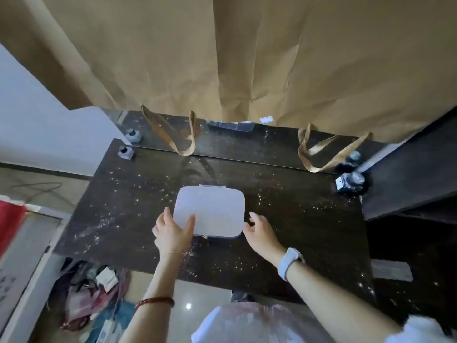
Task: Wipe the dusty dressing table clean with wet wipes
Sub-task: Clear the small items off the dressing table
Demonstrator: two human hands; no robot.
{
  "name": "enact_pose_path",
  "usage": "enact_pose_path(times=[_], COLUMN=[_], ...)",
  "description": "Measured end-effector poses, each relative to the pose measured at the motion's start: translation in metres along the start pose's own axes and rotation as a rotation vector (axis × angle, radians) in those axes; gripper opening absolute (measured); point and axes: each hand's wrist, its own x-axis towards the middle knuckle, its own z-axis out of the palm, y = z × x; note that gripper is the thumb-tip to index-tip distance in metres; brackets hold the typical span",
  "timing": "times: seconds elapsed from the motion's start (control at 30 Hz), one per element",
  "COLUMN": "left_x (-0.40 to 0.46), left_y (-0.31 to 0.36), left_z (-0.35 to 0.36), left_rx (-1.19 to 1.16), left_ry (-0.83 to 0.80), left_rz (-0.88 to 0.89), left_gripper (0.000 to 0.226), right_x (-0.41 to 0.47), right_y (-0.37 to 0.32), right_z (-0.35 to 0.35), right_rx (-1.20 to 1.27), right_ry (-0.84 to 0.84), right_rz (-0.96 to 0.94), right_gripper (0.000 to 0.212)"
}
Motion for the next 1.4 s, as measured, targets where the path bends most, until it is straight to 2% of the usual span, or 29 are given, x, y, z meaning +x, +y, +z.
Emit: enact_pose_path(times=[0.1,0.2,0.37,0.5,0.73,0.83,0.93,1.03,1.13,1.23,1.33,1.4], left_x=[0.019,0.022,0.010,-0.012,-0.070,-0.107,-0.150,-0.196,-0.238,-0.271,-0.288,-0.290], left_y=[0.005,0.004,0.014,0.054,0.110,0.132,0.152,0.175,0.202,0.237,0.270,0.284], left_z=[-0.001,-0.001,-0.001,0.011,0.075,0.105,0.139,0.179,0.214,0.246,0.266,0.276], left_rx=[-0.100,-0.201,-0.298,-0.373,-0.291,-0.240,-0.196,-0.177,-0.216,-0.271,-0.285,-0.287], left_ry=[-0.149,-0.168,-0.148,-0.194,-0.402,-0.489,-0.558,-0.557,-0.550,-0.466,-0.370,-0.315], left_rz=[-0.080,-0.052,0.106,0.263,0.574,0.681,0.781,0.826,0.782,0.734,0.685,0.666], left_gripper=[0.083,0.076,0.057,0.045,0.060,0.062,0.057,0.053,0.055,0.057,0.063,0.063], right_x=[0.016,0.019,0.010,-0.009,-0.077,-0.112,-0.140,-0.164,-0.173,-0.161,-0.138,-0.125], right_y=[-0.013,-0.015,-0.008,0.013,0.094,0.135,0.180,0.227,0.266,0.297,0.307,0.304], right_z=[0.009,0.017,-0.001,-0.037,-0.086,-0.101,-0.127,-0.167,-0.216,-0.268,-0.309,-0.327], right_rx=[0.020,0.042,0.114,0.196,0.336,0.422,0.496,0.505,0.492,0.415,0.292,0.202], right_ry=[0.009,0.041,0.179,0.382,0.717,0.814,0.842,0.862,0.842,0.866,0.862,0.838], right_rz=[0.034,0.065,-0.007,-0.071,0.010,0.070,0.124,0.109,0.102,0.070,0.032,0.023], right_gripper=[0.037,0.032,0.037,0.042,0.048,0.046,0.046,0.054,0.057,0.063,0.051,0.051])
